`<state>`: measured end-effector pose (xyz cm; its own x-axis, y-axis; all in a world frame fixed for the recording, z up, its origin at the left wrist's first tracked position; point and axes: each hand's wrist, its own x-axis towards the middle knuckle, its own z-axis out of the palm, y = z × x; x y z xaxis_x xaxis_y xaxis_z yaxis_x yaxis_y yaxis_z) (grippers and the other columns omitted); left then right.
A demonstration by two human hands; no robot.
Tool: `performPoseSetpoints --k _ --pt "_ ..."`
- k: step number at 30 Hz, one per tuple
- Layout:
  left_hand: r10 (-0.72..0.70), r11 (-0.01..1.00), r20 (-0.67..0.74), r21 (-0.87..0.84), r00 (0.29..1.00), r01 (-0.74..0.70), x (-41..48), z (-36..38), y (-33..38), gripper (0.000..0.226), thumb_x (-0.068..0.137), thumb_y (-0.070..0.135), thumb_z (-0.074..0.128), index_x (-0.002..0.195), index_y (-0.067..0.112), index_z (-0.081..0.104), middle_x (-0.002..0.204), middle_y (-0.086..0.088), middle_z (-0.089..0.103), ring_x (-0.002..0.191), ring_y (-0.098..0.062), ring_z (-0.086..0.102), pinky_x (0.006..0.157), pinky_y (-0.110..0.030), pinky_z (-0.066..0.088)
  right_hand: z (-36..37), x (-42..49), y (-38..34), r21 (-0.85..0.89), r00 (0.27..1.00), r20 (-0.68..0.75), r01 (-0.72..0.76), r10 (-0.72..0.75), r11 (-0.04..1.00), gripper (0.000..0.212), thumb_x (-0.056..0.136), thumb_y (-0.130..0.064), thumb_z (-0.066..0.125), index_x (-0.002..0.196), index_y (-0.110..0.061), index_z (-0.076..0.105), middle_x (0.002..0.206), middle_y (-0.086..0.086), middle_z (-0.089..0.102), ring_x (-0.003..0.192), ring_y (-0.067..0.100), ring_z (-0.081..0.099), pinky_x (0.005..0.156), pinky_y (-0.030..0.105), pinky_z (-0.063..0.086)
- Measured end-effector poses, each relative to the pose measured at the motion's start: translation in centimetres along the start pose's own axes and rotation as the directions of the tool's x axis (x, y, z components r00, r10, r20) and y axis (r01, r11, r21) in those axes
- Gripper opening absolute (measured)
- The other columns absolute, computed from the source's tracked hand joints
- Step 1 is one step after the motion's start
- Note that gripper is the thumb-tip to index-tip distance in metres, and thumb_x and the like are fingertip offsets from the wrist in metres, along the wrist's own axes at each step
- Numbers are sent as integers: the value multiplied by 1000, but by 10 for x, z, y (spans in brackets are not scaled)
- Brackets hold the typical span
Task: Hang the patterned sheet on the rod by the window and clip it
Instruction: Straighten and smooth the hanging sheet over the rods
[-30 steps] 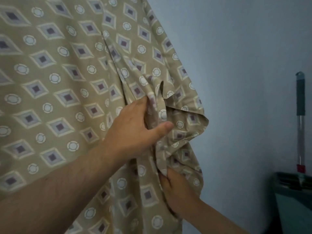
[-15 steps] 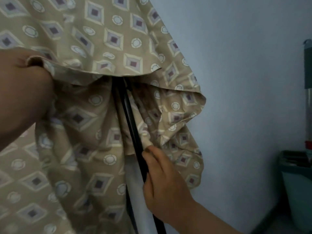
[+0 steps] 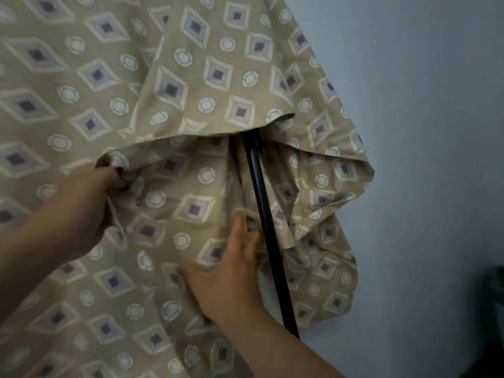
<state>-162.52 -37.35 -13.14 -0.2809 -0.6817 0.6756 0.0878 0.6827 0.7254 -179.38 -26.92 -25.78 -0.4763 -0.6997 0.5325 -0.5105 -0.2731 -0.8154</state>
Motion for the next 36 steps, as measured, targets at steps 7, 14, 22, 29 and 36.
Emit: performPoseSetpoints --k 7,14,22,29,36 --pt "126 838 98 522 987 -159 -50 39 32 39 74 27 80 95 25 48 80 13 54 66 -2 50 54 -19 35 67 -3 -19 345 986 47 134 -160 929 29 85 -20 54 105 -38 65 108 -13 70 104 2 62 96 30 51" --pt "385 392 140 870 912 -299 -25 -16 28 46 70 24 70 114 24 56 95 -10 64 90 -38 62 74 -44 50 73 -22 -50 630 905 368 -75 -213 773 43 87 13 47 103 -21 66 81 -13 67 63 -2 58 58 15 47" --pt "368 84 442 860 818 -503 -25 -2 -5 73 83 78 19 148 47 21 136 -20 43 98 -39 64 75 -41 54 21 19 57 -802 921 -181 64 -345 594 80 52 -26 83 128 -22 60 135 13 54 115 33 57 83 42 53" --pt "348 65 305 935 887 -347 3 11 -21 43 98 34 36 140 28 42 110 -13 43 70 -35 60 54 -36 46 23 47 69 -878 828 -189 98 -528 468 46 52 -9 77 97 -19 77 83 3 67 74 26 60 63 33 50" --pt "374 166 345 888 861 -428 -6 14 -22 51 96 47 27 143 33 42 122 -18 45 75 -40 63 63 -41 53 25 48 89 -818 690 -69 374 -721 437 27 70 -8 42 75 -16 67 77 -1 63 79 22 60 91 35 40"
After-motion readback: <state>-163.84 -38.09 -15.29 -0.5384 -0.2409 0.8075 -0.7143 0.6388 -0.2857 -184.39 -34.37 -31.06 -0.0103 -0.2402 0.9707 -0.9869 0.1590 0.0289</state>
